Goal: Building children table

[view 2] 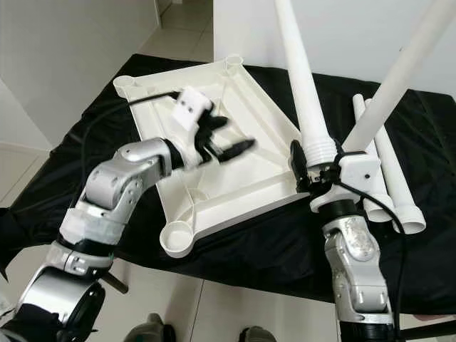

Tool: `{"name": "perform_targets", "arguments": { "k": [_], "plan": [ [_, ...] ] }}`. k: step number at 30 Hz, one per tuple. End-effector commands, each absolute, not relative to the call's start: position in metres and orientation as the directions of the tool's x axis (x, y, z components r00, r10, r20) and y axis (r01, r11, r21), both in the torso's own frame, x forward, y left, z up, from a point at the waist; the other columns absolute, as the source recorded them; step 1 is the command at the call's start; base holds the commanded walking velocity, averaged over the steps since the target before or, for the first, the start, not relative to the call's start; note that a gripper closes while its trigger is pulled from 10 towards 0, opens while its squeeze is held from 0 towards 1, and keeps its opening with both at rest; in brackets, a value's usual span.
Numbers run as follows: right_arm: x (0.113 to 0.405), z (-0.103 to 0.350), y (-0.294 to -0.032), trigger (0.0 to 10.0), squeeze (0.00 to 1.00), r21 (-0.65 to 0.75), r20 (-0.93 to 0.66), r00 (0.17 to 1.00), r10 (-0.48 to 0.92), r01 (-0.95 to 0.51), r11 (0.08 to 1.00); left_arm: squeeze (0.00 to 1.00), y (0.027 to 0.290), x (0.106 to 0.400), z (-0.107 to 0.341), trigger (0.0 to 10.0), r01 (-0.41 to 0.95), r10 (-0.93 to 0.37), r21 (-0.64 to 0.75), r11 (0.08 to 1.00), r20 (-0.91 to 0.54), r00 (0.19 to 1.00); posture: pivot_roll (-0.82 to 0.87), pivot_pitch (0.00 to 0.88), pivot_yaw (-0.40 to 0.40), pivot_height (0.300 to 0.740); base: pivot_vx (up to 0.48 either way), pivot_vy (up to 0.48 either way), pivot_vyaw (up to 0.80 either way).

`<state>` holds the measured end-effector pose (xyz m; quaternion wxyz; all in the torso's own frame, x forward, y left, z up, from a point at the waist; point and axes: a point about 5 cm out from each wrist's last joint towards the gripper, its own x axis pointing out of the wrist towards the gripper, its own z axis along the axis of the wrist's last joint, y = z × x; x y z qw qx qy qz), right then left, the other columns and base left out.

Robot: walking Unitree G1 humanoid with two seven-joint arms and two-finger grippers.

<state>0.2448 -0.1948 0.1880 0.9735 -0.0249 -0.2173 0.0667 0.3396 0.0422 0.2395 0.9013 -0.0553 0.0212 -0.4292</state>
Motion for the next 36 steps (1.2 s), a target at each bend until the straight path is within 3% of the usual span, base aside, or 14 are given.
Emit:
{"name": "perform_targets", "arguments": {
  "k": [1,4,6,11,15,19,31,36],
  "plan": [
    [0.243,0.185,-0.194,10.0,0.00,-0.089,0.427,0.891,0.153,-0.127,0.988,0.00,0.044,0.342,0.239,10.0,0.768,-0.780,-0.171,0.617,-0.003,0.626,0.04,0.028,0.010,0.740,0.000,0.000,0.00],
    [0.240,0.180,-0.188,10.0,0.00,-0.103,0.420,0.890,0.178,-0.148,0.984,0.00,0.047,0.345,0.241,10.0,0.765,-0.784,-0.215,0.607,0.000,0.621,0.04,0.026,0.011,0.740,0.000,0.000,0.00],
    [0.235,0.173,-0.173,10.0,0.00,-0.149,0.404,0.885,0.233,-0.188,0.971,0.00,0.048,0.350,0.244,10.0,0.759,-0.807,-0.349,0.549,0.013,0.590,0.03,0.023,0.017,0.740,0.000,0.000,0.00],
    [0.235,0.169,-0.167,10.0,0.00,-0.161,0.394,0.882,0.258,-0.210,0.964,0.00,0.046,0.350,0.246,10.0,0.757,-0.825,-0.412,0.507,0.025,0.565,0.03,0.022,0.017,0.740,0.000,0.000,0.00],
    [0.239,0.161,-0.156,10.0,0.00,-0.190,0.390,0.872,0.297,-0.239,0.952,0.00,0.032,0.343,0.252,10.0,0.762,-0.908,-0.587,0.275,0.100,0.406,0.04,0.009,0.008,0.740,0.000,0.000,0.00],
    [0.241,0.159,-0.152,10.0,0.00,-0.206,0.391,0.864,0.317,-0.253,0.945,0.00,0.027,0.341,0.251,10.0,0.749,-0.920,-0.619,0.235,0.108,0.377,0.04,0.005,0.005,0.740,0.000,0.000,0.00],
    [0.250,0.159,-0.135,10.0,0.00,-0.308,0.376,0.830,0.411,-0.306,0.901,0.00,0.010,0.347,0.243,10.0,0.745,-0.924,-0.609,0.273,0.051,0.380,0.02,0.000,0.008,0.740,0.000,0.000,0.00],
    [0.242,0.152,-0.133,10.0,0.00,-0.331,0.358,0.829,0.430,-0.317,0.889,0.00,0.020,0.363,0.254,10.0,0.733,-0.896,-0.594,0.332,0.046,0.442,0.02,0.000,0.007,0.740,0.000,0.000,0.00]
  ]
}}
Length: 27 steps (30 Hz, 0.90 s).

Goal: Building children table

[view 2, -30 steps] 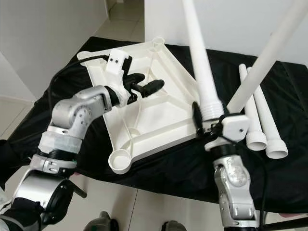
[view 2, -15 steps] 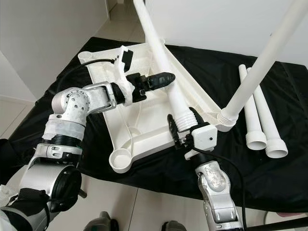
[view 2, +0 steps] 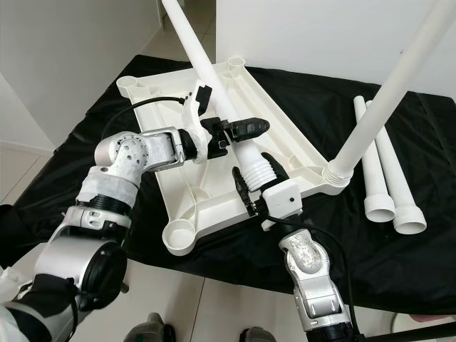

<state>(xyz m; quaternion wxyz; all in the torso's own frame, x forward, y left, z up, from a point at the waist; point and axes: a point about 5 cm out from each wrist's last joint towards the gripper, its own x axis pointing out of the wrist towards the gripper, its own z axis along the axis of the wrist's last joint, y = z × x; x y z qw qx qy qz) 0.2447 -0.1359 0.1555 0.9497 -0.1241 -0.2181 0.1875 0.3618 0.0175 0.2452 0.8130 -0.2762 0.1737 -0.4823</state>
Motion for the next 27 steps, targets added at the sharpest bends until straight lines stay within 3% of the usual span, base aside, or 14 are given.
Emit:
{"name": "perform_targets", "arguments": {
  "k": [1,7,11,12,17,18,19,20,27],
  "plan": [
    [0.240,0.150,-0.133,10.0,0.00,-0.332,0.355,0.830,0.430,-0.318,0.888,0.00,0.024,0.366,0.256,10.0,0.729,-0.886,-0.588,0.350,0.044,0.461,0.02,0.000,0.007,0.740,0.000,0.000,0.00],
    [0.235,0.146,-0.133,10.0,0.00,-0.330,0.347,0.836,0.426,-0.317,0.889,0.00,0.032,0.374,0.262,10.0,0.722,-0.868,-0.575,0.384,0.042,0.495,0.02,0.000,0.008,0.740,0.000,0.000,0.00],
    [0.228,0.142,-0.133,10.0,0.00,-0.327,0.336,0.843,0.419,-0.313,0.892,0.00,0.046,0.386,0.271,10.0,0.697,-0.830,-0.571,0.434,0.047,0.556,0.02,0.000,0.015,0.740,0.000,0.000,0.00],
    [0.225,0.140,-0.133,10.0,0.00,-0.334,0.331,0.844,0.422,-0.314,0.889,0.00,0.055,0.393,0.277,10.0,0.669,-0.795,-0.579,0.467,0.056,0.604,0.01,0.000,0.015,0.740,0.000,0.000,0.00],
    [0.224,0.140,-0.133,10.0,0.00,-0.338,0.330,0.843,0.425,-0.315,0.887,0.00,0.057,0.396,0.278,10.0,0.659,-0.782,-0.579,0.480,0.058,0.620,0.01,0.000,0.015,0.740,0.000,0.000,0.00],
    [0.224,0.139,-0.131,10.0,0.00,-0.358,0.322,0.839,0.438,-0.320,0.877,0.00,0.063,0.400,0.279,6.2,0.615,-0.750,-0.617,0.491,0.060,0.658,0.01,0.000,0.018,0.740,0.000,0.000,0.00],
    [0.224,0.139,-0.131,10.0,0.00,-0.358,0.322,0.839,0.438,-0.320,0.877,0.00,0.063,0.400,0.279,6.2,0.615,-0.750,-0.617,0.491,0.060,0.658,0.01,0.000,0.018,0.740,0.000,0.000,0.00],
    [0.224,0.138,-0.129,10.0,0.00,-0.379,0.314,0.833,0.456,-0.330,0.864,0.00,0.068,0.402,0.278,0.0,0.576,-0.726,-0.656,0.488,0.061,0.685,0.01,0.000,0.015,0.740,0.000,0.000,0.00],
    [0.226,0.139,-0.125,10.0,0.00,-0.403,0.311,0.821,0.480,-0.343,0.848,0.00,0.071,0.404,0.274,0.0,0.530,-0.716,-0.706,0.469,0.048,0.697,0.02,0.000,0.008,0.740,0.000,0.000,0.00]
  ]
}}
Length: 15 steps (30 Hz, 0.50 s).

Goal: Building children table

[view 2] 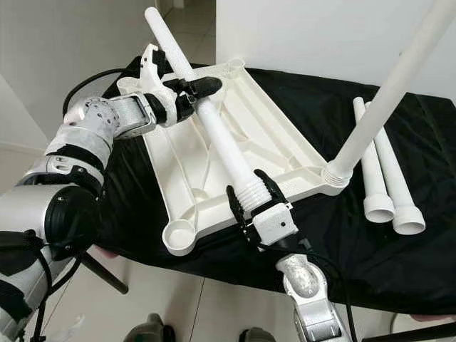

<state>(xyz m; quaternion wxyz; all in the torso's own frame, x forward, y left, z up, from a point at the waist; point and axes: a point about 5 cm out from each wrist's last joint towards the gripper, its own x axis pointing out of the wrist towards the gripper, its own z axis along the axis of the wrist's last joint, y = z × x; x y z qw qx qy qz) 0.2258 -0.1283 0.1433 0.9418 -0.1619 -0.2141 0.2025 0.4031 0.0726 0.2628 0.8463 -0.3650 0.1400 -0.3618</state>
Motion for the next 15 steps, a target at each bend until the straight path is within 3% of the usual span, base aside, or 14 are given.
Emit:
{"name": "perform_targets", "arguments": {
  "k": [1,4,10,11,15],
  "plan": [
    [0.226,0.139,-0.125,10.0,0.00,-0.403,0.311,0.821,0.480,-0.343,0.848,0.00,0.071,0.404,0.274,0.0,0.530,-0.716,-0.706,0.469,0.048,0.697,0.02,0.000,0.008,0.740,0.000,0.000,0.00],
    [0.231,0.140,-0.125,10.0,0.00,-0.368,0.306,0.818,0.487,-0.370,0.853,0.00,0.071,0.406,0.278,0.0,0.505,-0.711,-0.760,0.409,0.082,0.699,0.03,0.000,-0.003,0.740,0.000,0.000,0.00],
    [0.233,0.141,-0.126,10.0,0.01,-0.350,0.312,0.826,0.470,-0.360,0.865,0.00,0.072,0.408,0.281,0.0,0.498,-0.699,-0.772,0.395,0.100,0.709,0.03,0.001,-0.011,0.740,0.000,0.000,0.00],
    [0.233,0.142,-0.126,10.0,1.00,-0.323,0.314,0.825,0.470,-0.373,0.870,0.00,0.074,0.409,0.283,6.4,0.497,-0.688,-0.773,0.394,0.111,0.717,0.04,0.003,-0.014,0.740,0.000,0.000,0.00],
    [0.233,0.144,-0.128,10.0,1.00,-0.268,0.326,0.832,0.448,-0.373,0.888,0.00,0.077,0.410,0.287,6.4,0.502,-0.681,-0.771,0.392,0.125,0.722,0.04,0.005,-0.017,0.740,0.000,0.000,0.00]
  ]
}}
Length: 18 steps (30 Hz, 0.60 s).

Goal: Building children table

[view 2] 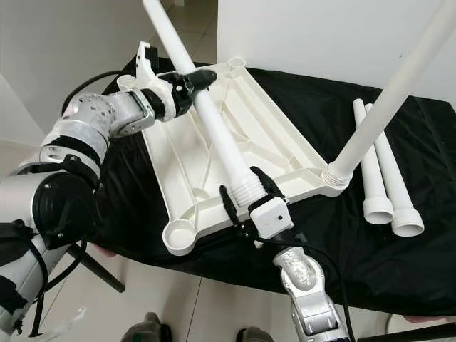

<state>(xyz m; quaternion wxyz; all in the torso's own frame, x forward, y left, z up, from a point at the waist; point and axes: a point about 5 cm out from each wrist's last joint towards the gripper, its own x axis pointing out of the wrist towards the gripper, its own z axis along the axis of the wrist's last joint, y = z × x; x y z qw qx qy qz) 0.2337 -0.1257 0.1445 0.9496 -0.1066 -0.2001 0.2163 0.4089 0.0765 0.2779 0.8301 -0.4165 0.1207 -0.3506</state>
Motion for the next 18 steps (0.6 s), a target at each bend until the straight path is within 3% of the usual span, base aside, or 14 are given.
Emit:
{"name": "perform_targets", "arguments": {
  "k": [1,2,3,4,10,15,18],
  "plan": [
    [0.233,0.144,-0.128,10.0,1.00,-0.268,0.326,0.832,0.448,-0.373,0.888,0.00,0.077,0.410,0.287,6.4,0.502,-0.681,-0.771,0.392,0.125,0.722,0.04,0.005,-0.017,0.740,0.000,0.000,0.00],
    [0.233,0.146,-0.130,10.0,1.00,-0.219,0.328,0.841,0.430,-0.375,0.901,0.00,0.078,0.410,0.295,10.0,0.543,-0.679,-0.749,0.380,0.173,0.714,0.04,0.006,-0.020,0.740,0.000,0.000,0.00],
    [0.233,0.146,-0.130,10.0,1.00,-0.219,0.328,0.841,0.430,-0.375,0.901,0.00,0.078,0.410,0.295,10.0,0.543,-0.679,-0.749,0.380,0.173,0.714,0.04,0.006,-0.020,0.740,0.000,0.000,0.00],
    [0.233,0.145,-0.131,10.0,0.00,-0.179,0.307,0.844,0.440,-0.403,0.898,0.00,0.081,0.410,0.301,10.0,0.563,-0.669,-0.738,0.372,0.207,0.714,0.04,0.007,-0.021,0.740,0.000,0.000,0.00],
    [0.231,0.146,-0.141,10.0,0.00,-0.170,0.301,0.849,0.435,-0.401,0.900,0.00,0.092,0.414,0.308,10.0,0.533,-0.612,-0.766,0.358,0.238,0.754,0.03,0.011,-0.025,0.740,0.000,0.000,0.00],
    [0.231,0.154,-0.158,10.0,0.00,-0.049,0.299,0.900,0.316,-0.316,0.947,0.00,0.101,0.417,0.312,10.0,0.559,-0.564,-0.667,0.493,0.245,0.789,0.03,0.021,-0.029,0.740,0.000,0.000,0.00],
    [0.233,0.156,-0.161,10.0,0.00,-0.031,0.272,0.916,0.295,-0.298,0.954,0.00,0.100,0.417,0.314,10.0,0.576,-0.564,-0.627,0.524,0.252,0.787,0.03,0.021,-0.029,0.740,0.000,0.000,0.00]
  ]
}}
